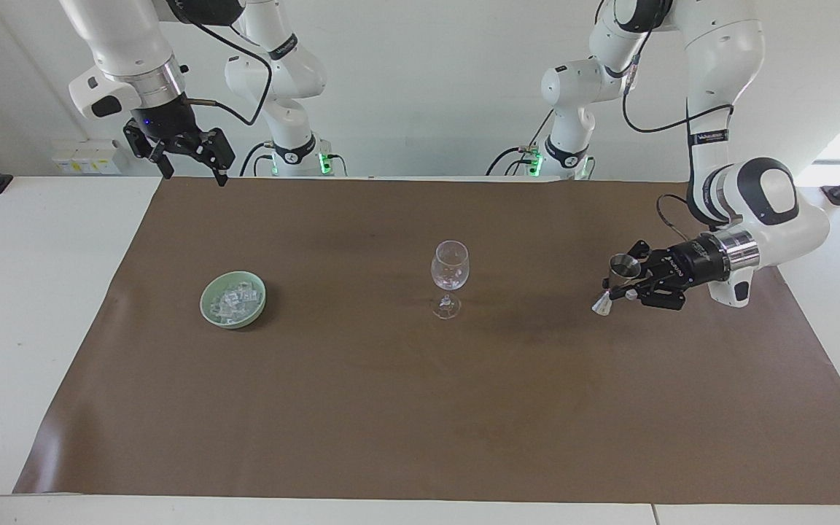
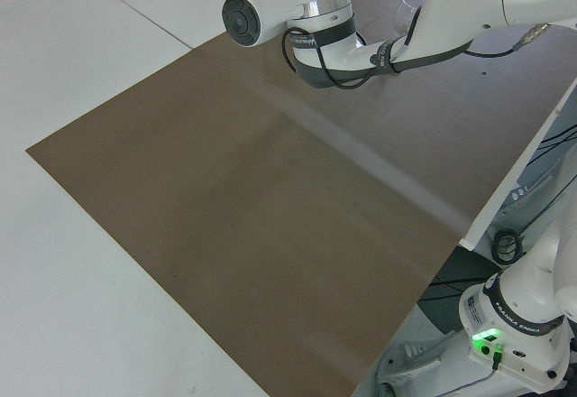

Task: Pour wine and add ice with both arms
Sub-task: 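Lift the jigger with the left gripper and carry it over the glass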

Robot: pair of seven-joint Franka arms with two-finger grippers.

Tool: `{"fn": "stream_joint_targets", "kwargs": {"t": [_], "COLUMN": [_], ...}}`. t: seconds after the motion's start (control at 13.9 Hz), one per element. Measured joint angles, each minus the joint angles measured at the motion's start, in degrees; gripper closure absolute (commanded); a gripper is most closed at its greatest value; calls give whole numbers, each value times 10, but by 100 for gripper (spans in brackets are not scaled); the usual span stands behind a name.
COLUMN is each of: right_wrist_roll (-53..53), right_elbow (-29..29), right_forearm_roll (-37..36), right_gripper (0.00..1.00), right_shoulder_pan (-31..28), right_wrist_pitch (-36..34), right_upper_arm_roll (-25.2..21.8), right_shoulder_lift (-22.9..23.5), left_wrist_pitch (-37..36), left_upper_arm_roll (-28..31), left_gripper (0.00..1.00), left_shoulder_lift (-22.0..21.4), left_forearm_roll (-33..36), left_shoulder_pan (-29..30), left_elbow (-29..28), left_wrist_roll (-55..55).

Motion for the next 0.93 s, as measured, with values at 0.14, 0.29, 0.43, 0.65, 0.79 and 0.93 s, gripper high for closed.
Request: {"fn": "stream_joint_targets", "kwargs": {"t": [0.14,0.29,0.43,0.65,0.79,0.93], "right_wrist_roll": [0,0,0,0,0,0], "right_elbow": [0,0,0,0,0,0], "right_forearm_roll": [0,0,0,0,0,0], "right_gripper": [0,0,0,0,0,0], "right_shoulder_pan": [0,0,0,0,0,0], "right_wrist_pitch": [0,0,0,0,0,0], "right_upper_arm_roll": [0,0,0,0,0,0], "right_shoulder_lift": [0,0,0,0,0,0], "left_wrist_pitch": [7,25,49,73,83,102], "left_upper_arm_roll": [0,0,0,0,-1,-1], "left_gripper": [100,100,100,100,100,100], "left_shoulder_lift": [-13,-21,-22,-24,-26,-26], "left_forearm_roll": [7,27,37,72,102,111], "left_shoulder_pan": [-11,-30,-56,-99,-124,-152], "left_elbow": [0,0,-1,-1,-1,-2], "left_wrist_roll": [-3,-3,-3,1,19,41]}}
